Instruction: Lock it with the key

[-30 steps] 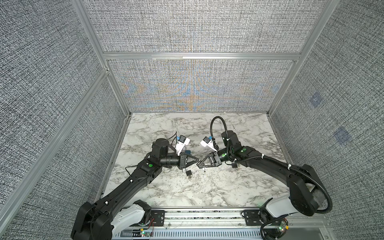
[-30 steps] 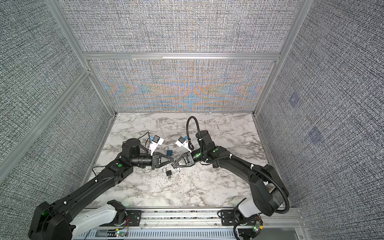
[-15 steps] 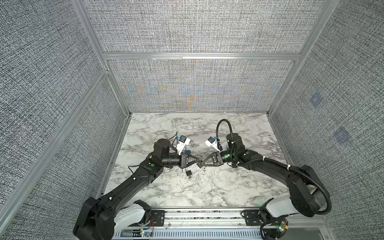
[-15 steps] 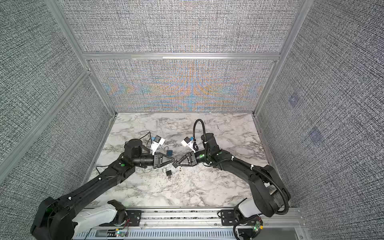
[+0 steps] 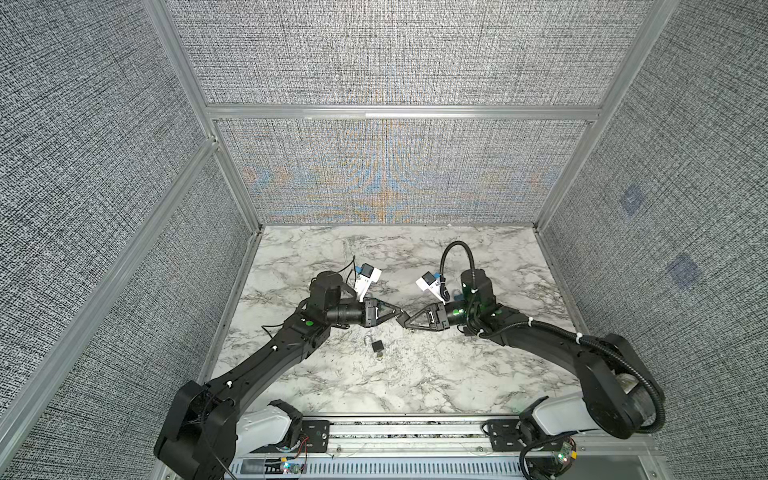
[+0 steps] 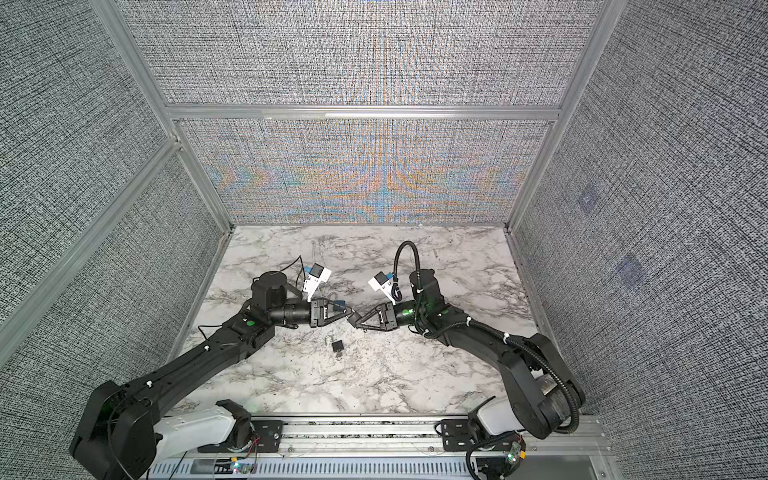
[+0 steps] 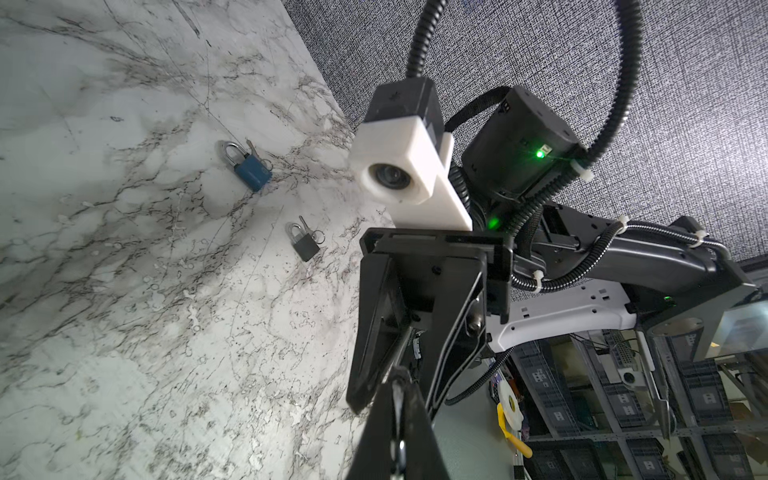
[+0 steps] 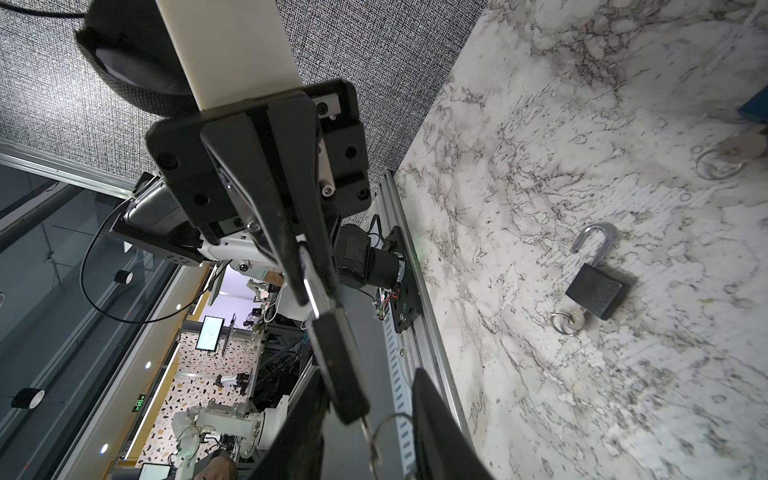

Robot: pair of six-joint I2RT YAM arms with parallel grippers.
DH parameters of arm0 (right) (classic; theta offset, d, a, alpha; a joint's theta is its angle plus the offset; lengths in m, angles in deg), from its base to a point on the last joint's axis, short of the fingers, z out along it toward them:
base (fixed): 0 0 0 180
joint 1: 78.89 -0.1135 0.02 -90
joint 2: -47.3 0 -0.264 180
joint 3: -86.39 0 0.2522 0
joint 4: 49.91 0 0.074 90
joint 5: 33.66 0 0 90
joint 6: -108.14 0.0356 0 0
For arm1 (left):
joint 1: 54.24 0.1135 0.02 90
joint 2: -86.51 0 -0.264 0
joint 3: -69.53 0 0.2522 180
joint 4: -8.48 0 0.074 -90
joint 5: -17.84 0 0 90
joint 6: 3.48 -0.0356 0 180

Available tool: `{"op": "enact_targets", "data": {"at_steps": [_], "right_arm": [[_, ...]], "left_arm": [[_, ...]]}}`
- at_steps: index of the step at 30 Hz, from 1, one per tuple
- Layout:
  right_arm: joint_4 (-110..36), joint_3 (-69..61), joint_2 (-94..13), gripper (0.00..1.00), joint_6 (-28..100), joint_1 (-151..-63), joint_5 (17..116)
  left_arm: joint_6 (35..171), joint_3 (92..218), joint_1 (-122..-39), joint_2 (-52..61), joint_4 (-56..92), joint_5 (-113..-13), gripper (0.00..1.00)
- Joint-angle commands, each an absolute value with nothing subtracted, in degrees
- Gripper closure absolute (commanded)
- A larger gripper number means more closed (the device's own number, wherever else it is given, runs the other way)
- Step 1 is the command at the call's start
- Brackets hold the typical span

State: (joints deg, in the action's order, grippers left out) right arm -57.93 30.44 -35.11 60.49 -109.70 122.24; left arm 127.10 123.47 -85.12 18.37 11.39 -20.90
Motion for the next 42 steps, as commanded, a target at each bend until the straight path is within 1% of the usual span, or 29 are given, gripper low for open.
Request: {"op": "enact_targets", "data": {"at_steps": [1, 7, 14, 20, 21, 23, 28, 34, 42], "right_arm": [[-58.54, 30.38, -34.72, 0.66, 60.99, -109.65, 121.62], [-57.72, 30.45, -34.39, 0.69, 60.98, -109.39, 121.31], [-56.64, 30.36, -33.8, 0.77, 60.76, -109.04, 121.11], [-56.37, 29.91, -34.06, 0.88, 60.83, -108.95, 121.27], [-56.44, 29.84, -34.21, 0.91, 60.85, -108.95, 121.29], [-56.37, 29.73, -34.45, 1.0, 60.82, -108.95, 121.37], [-57.82, 29.99, -35.21, 1.0, 61.95, -108.82, 121.16], [-62.51, 32.7, -35.19, 1.0, 65.49, -107.8, 121.72], [-62.24, 34.99, -33.44, 1.0, 65.78, -103.93, 121.53]], "left_arm": [[127.74, 124.14, -84.96, 18.12, 7.83, -19.24, 1.0], [127.73, 124.51, -84.49, 18.17, 8.43, -19.42, 1.0], [127.65, 124.61, -83.91, 18.19, 8.71, -19.27, 1.0], [127.72, 124.77, -83.69, 17.86, 8.71, -19.34, 1.0], [127.72, 124.79, -83.65, 17.82, 8.69, -19.51, 1.0], [127.78, 124.78, -83.6, 17.62, 8.87, -19.9, 1.0], [128.39, 125.36, -83.1, 16.48, 7.78, -19.39, 1.0], [129.58, 127.39, -80.5, 14.03, 5.82, -16.59, 1.0], [127.37, 129.94, -79.37, 11.71, 7.68, -15.2, 1.0]]}}
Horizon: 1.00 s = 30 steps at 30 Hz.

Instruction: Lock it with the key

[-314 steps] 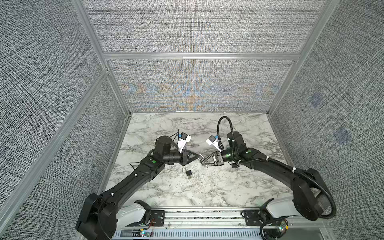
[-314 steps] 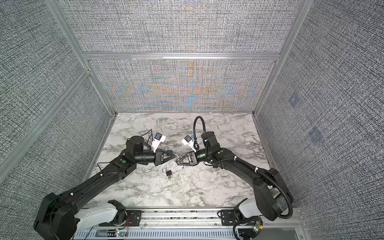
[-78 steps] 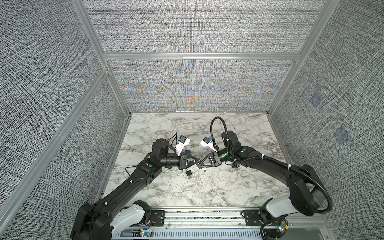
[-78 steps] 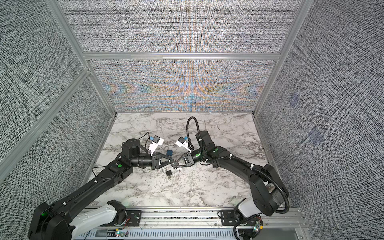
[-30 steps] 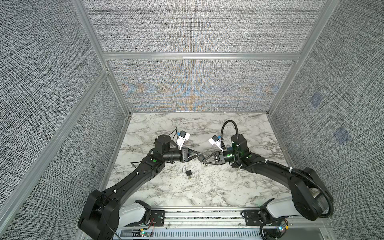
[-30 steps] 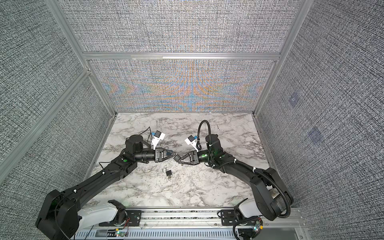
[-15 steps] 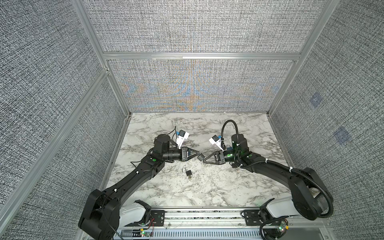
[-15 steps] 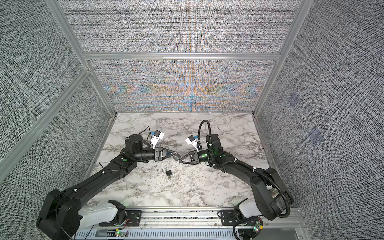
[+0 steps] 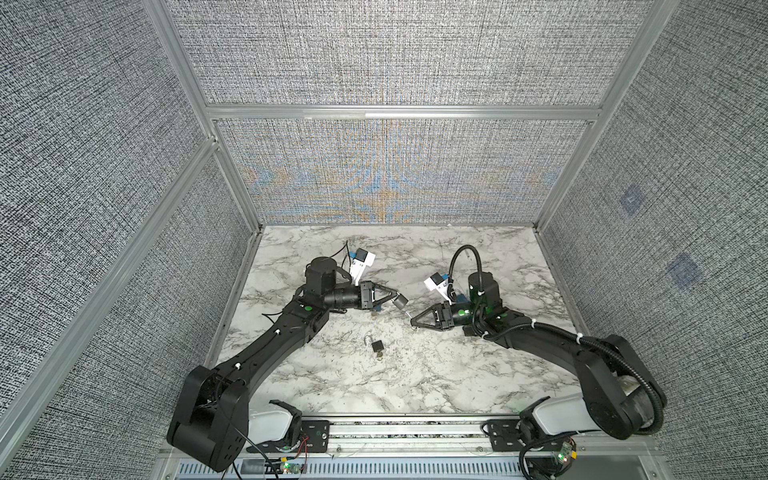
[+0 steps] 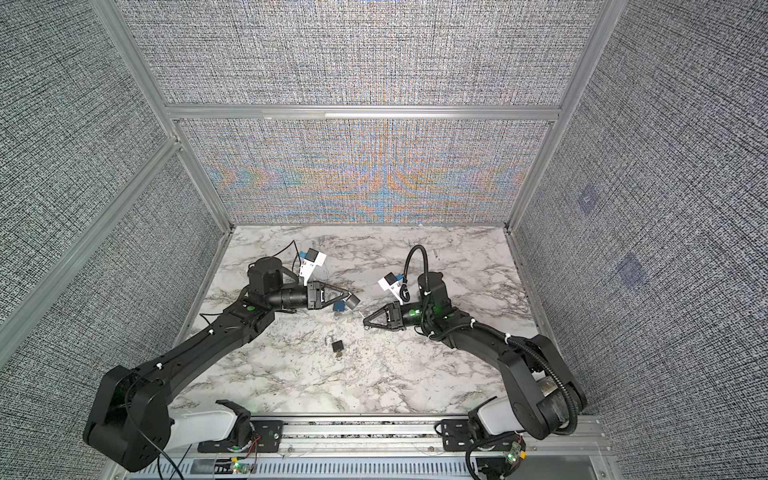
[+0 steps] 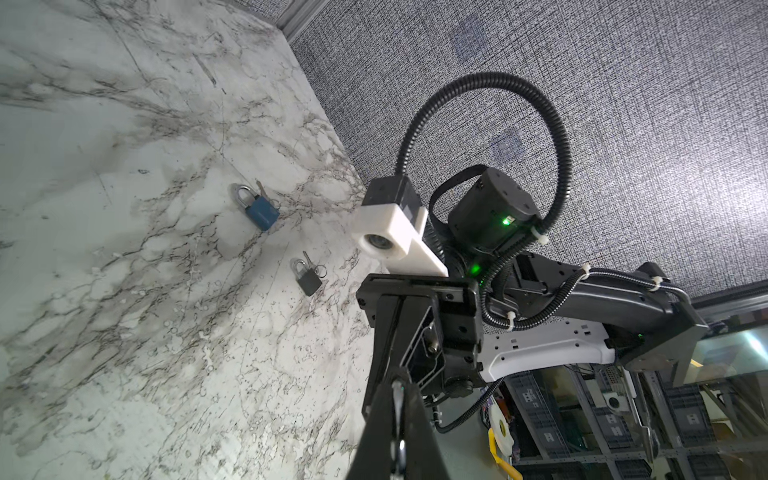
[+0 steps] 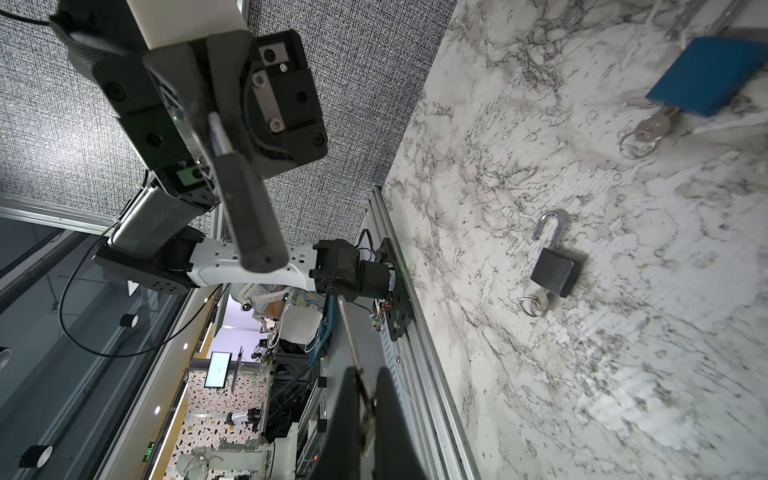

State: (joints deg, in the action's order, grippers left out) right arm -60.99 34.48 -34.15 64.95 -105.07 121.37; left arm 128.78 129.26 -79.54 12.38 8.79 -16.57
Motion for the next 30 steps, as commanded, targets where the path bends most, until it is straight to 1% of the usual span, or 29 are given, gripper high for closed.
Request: {"op": "enact_targets", "data": {"at_steps": [1, 6, 10, 12, 19, 25, 30], "right_arm": [[-61.6, 35.41, -32.76, 1.0, 65.66, -102.82, 121.02], [-50.98, 36.09, -28.33, 1.0, 60.12, -96.0, 116.41], [-37.95, 33.83, -25.36, 1.0, 52.59, -91.66, 110.15], [-34.14, 33.13, -24.42, 1.0, 50.88, -89.79, 108.38], [-28.9, 32.62, -22.77, 1.0, 49.28, -84.26, 105.59], [-25.45, 32.12, -21.65, 1.0, 46.75, -83.99, 102.98], [-25.51, 31.85, -22.24, 1.0, 46.23, -83.96, 103.42]], "left_arm": [[126.88, 130.02, -79.36, 11.12, 8.17, -15.23, 1.0], [122.35, 133.01, -79.85, 5.5, 14.14, -16.71, 1.0], [118.2, 137.69, -81.45, -1.47, 18.76, -17.45, 1.0], [116.5, 140.61, -82.54, -5.29, 20.36, -17.39, 1.0], [108.93, 154.78, -86.86, -20.06, 31.0, -16.48, 1.0], [106.78, 164.07, -88.47, -30.13, 34.28, -14.79, 1.0], [104.29, 171.35, -88.7, -37.24, 39.89, -15.25, 1.0]]}}
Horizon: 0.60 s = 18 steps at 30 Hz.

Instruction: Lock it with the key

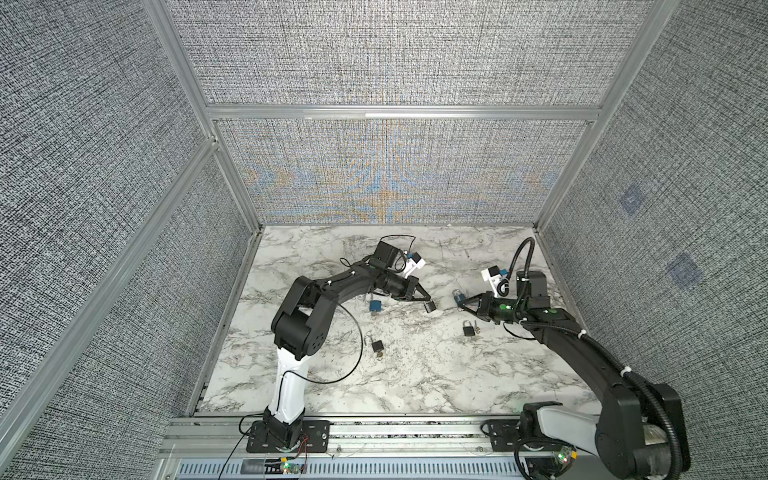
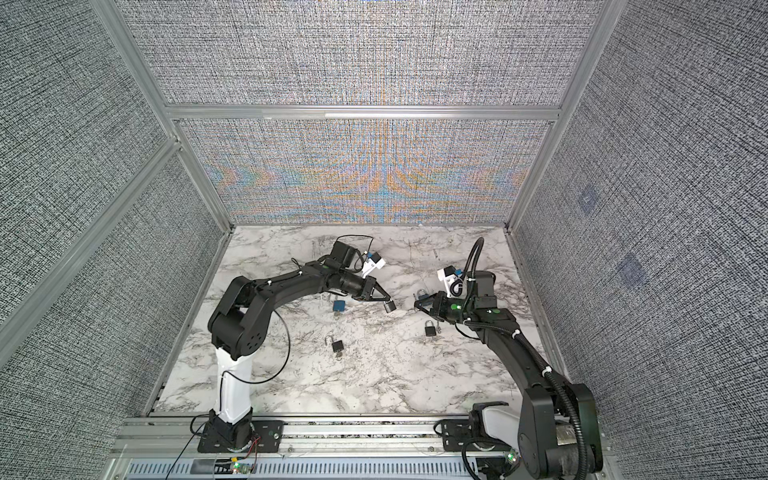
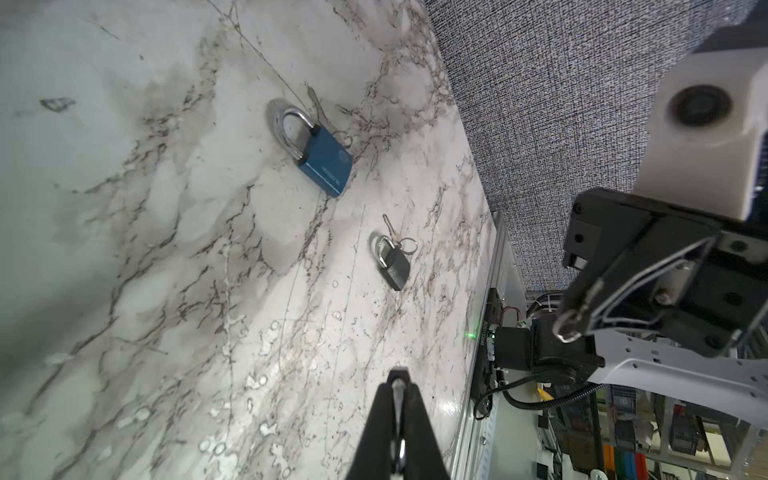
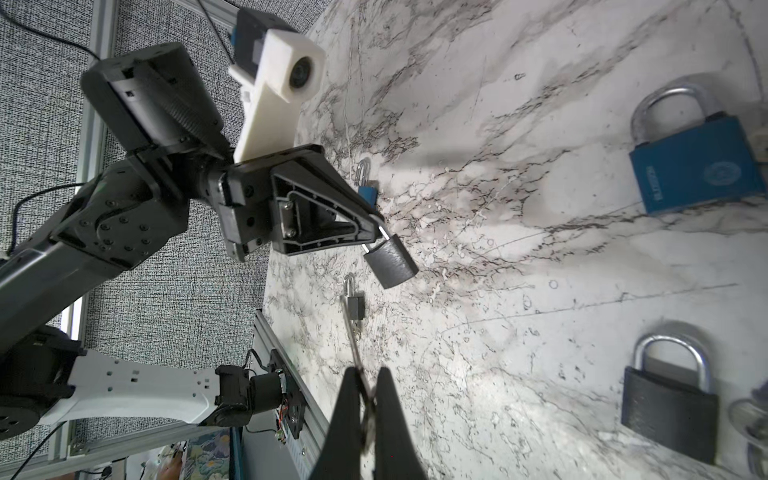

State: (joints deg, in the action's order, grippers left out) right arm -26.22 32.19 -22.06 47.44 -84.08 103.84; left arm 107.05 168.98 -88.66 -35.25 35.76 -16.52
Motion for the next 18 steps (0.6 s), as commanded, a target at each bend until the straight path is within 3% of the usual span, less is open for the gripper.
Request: {"op": "enact_targets", "data": {"at_steps": [1, 18], "right_arm": [[-25.46, 31.77, -22.37, 1.0, 46.09, -84.03, 103.4], [-26.31, 31.99, -26.78, 1.0, 44.53, -84.0, 102.22]], "left_arm": [[103.98, 172.58, -88.78, -38.39, 40.56, -15.2, 1.0], [105.37, 188.57, -89.92, -52.44, 47.74, -17.48, 1.0]]}}
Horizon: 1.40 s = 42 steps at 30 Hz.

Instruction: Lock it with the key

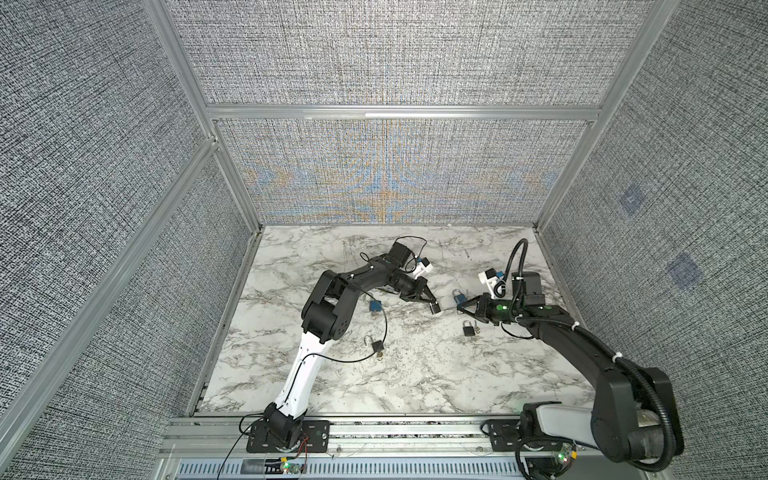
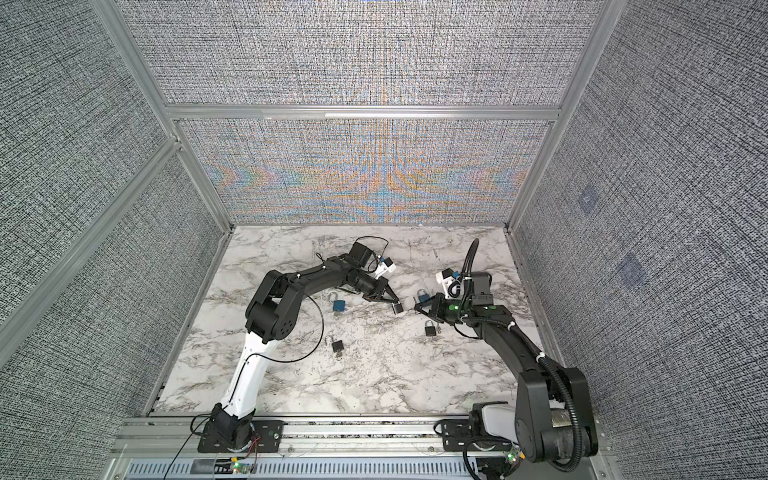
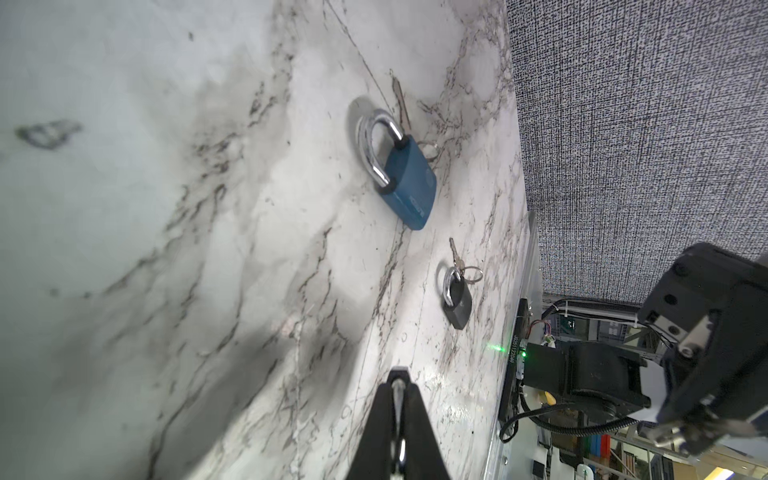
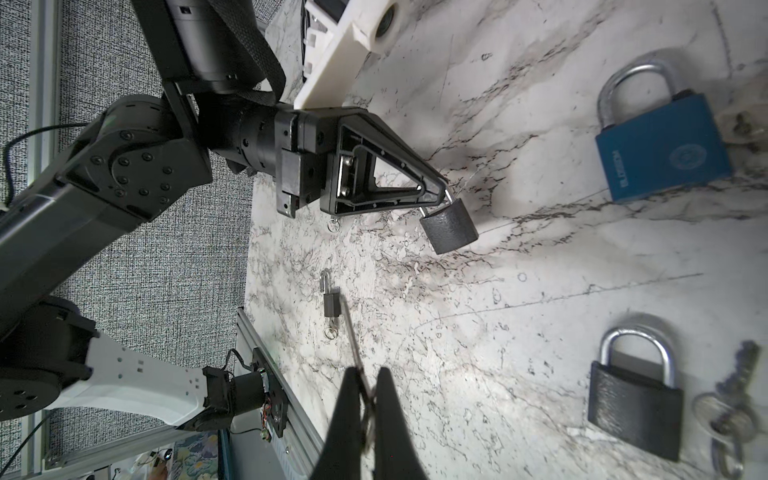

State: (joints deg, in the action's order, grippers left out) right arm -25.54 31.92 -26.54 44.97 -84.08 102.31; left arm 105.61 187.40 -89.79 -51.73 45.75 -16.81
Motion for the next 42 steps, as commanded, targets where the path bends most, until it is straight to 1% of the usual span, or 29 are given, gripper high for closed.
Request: {"op": "enact_targets", "data": {"at_steps": [1, 2, 3, 4, 5, 7, 10, 16, 21, 25, 28, 30, 37, 42], "right_arm": [[-26.27, 32.11, -26.96, 1.0, 44.49, -83.99, 101.96], [-26.22, 32.2, -27.2, 1.0, 44.3, -84.0, 101.81], [-26.22, 32.19, -27.47, 1.0, 44.16, -84.03, 101.86], [-26.13, 32.03, -27.79, 1.0, 44.21, -84.01, 101.67], [-26.12, 31.95, -28.15, 1.0, 44.24, -84.0, 101.52], [-26.21, 31.91, -28.84, 1.0, 44.76, -84.06, 100.73], [-26.11, 31.77, -29.82, 1.0, 45.27, -84.02, 98.37], [-25.17, 31.07, -31.79, 1.0, 44.69, -84.07, 95.28], [-24.74, 29.67, -33.79, 1.0, 44.25, -84.7, 91.75], [-25.08, 28.08, -36.99, 1.0, 44.23, -86.66, 87.13], [-26.17, 26.9, -40.15, 1.0, 44.33, -88.0, 85.83], [-27.17, 25.96, -42.24, 1.0, 44.72, -88.76, 85.4], [-30.54, 22.96, -49.42, 1.0, 46.69, -90.99, 83.85], [-32.01, 21.05, -53.06, 1.0, 47.58, -92.18, 83.71]], "left_arm": [[105.42, 189.2, -89.86, -52.93, 48.2, -18.21, 1.0], [105.55, 189.69, -89.87, -53.34, 48.68, -18.84, 1.0], [105.66, 190.27, -89.84, -53.82, 48.99, -19.32, 0.91], [106.03, 190.8, -89.85, -54.27, 49.13, -19.66, 0.85], [106.29, 191.06, -89.84, -54.55, 49.07, -19.99, 0.82], [106.85, 191.71, -89.81, -55.06, 48.96, -20.89, 0.77], [107.83, 192.82, -89.77, -55.63, 49.14, -24.32, 0.73], [109.81, 191.69, -88.8, -54.25, 47.07, -28.53, 0.7], [109.46, 188.16, -87.83, -50.75, 45.89, -31.74, 0.7], [112.17, 180.36, -86.62, -43.5, 38.74, -32.78, 0.71], [114.66, 172.47, -86.07, -35.58, 29.41, -33.2, 0.71], [114.66, 168.88, -86.01, -30.74, 26.12, -34.24, 0.71], [113.9, 157.58, -85.64, -15.24, 20.09, -38.1, 0.7], [113.52, 152.68, -85.13, -8.85, 18.96, -39.08, 0.7]]}}
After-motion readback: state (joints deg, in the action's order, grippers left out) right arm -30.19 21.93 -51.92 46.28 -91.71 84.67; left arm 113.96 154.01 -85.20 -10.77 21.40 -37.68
